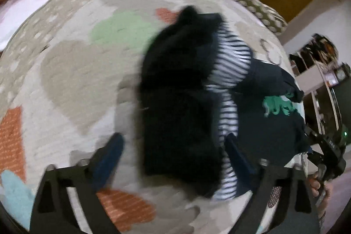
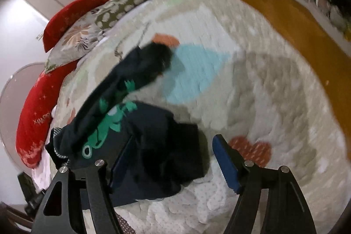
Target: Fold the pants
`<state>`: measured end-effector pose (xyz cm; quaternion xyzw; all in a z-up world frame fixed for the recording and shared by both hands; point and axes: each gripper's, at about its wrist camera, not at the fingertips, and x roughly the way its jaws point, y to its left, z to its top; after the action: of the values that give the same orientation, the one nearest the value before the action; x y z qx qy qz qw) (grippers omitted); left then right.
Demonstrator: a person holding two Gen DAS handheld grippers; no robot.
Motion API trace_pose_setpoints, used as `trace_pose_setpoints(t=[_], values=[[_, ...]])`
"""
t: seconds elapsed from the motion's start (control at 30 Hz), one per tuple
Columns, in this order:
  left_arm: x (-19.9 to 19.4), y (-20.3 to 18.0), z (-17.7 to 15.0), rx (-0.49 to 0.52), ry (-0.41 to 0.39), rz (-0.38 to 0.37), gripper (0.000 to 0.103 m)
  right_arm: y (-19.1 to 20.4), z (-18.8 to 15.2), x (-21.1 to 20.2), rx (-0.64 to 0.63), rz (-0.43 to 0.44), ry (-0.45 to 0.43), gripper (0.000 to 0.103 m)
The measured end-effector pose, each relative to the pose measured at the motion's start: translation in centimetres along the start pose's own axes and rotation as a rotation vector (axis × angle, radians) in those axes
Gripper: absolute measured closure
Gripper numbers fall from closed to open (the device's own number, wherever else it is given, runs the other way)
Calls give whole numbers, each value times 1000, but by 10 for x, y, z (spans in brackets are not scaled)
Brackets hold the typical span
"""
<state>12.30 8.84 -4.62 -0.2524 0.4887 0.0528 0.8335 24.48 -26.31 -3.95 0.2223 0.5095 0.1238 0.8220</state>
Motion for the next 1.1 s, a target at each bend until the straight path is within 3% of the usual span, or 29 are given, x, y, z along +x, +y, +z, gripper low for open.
trace_pose_setpoints(t=[0.07,0.1,0.13,0.17,0.27,0.4,0.57,0.67,0.77,0.83,0.87,0.97,1.1], values=[[12,-14,4,-3,22,-48,7,2,-4,5,5,9,-20,26],[19,-20,7,-20,31,-40,11,6,-5,7,-5,15,-23,35],[21,-24,9,-23,36,-7,41,9,-5,11,-12,29,-9,47],[21,-28,10,-8,34,69,72,11,-4,15,-5,46,14,76],[4,-24,6,-10,31,28,79,14,-9,14,8,75,43,86],[-28,-15,0,8,-7,49,80,22,-18,-9,-45,92,18,88],[-61,10,-21,-18,2,28,79,29,-43,-39,-75,157,20,88],[-65,20,-42,-23,14,41,71,26,-67,-53,-88,190,30,88],[-58,31,-57,-59,31,47,65,14,-92,-54,-102,126,31,88],[-62,39,-63,-97,24,25,64,0,-99,-46,-75,64,51,82],[-66,42,-65,-108,9,24,63,-10,-101,-43,-35,37,58,80],[-95,50,-75,-123,-76,29,57,-32,-98,-52,89,98,49,70],[-125,53,-82,-108,-184,53,44,-16,-68,-74,17,18,-61,61]])
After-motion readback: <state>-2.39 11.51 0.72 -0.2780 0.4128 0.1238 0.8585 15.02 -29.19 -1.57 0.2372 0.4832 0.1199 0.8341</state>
